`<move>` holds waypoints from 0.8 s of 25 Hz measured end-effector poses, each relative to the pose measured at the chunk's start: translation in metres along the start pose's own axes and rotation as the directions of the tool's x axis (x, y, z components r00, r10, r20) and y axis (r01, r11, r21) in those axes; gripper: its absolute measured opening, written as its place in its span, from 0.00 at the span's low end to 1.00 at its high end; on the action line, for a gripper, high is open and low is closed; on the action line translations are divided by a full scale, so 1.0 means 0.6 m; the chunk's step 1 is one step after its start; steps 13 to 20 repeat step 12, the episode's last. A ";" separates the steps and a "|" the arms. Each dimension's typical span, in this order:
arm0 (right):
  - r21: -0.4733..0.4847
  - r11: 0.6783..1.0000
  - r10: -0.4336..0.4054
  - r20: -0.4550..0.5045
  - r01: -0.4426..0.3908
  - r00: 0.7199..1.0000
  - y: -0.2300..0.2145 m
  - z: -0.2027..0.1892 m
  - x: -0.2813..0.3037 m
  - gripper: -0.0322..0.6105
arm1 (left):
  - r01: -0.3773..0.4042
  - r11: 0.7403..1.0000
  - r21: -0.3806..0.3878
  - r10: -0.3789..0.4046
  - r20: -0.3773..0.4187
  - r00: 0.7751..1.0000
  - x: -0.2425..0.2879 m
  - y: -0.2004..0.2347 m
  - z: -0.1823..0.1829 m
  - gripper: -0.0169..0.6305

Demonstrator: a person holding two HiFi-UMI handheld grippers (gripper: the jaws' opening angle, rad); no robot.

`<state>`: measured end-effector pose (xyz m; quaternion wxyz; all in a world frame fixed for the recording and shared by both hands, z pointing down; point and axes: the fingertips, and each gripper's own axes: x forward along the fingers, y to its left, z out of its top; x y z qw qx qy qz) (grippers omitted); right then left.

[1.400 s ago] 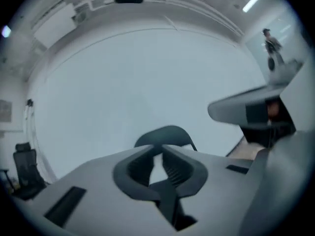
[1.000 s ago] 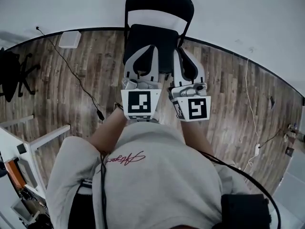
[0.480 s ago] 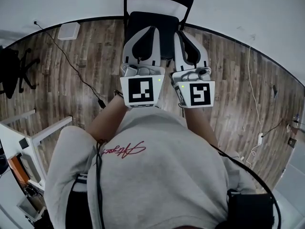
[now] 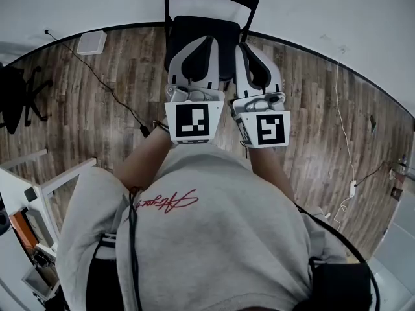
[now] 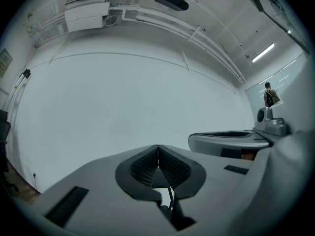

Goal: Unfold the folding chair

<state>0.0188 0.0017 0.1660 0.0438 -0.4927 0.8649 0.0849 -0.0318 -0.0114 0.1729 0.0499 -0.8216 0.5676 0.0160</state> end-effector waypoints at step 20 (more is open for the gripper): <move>0.003 1.000 0.007 0.011 -0.007 1.000 -0.012 0.003 -0.006 0.08 | -0.001 1.000 -0.020 0.001 0.000 1.000 0.005 -0.007 0.006 0.05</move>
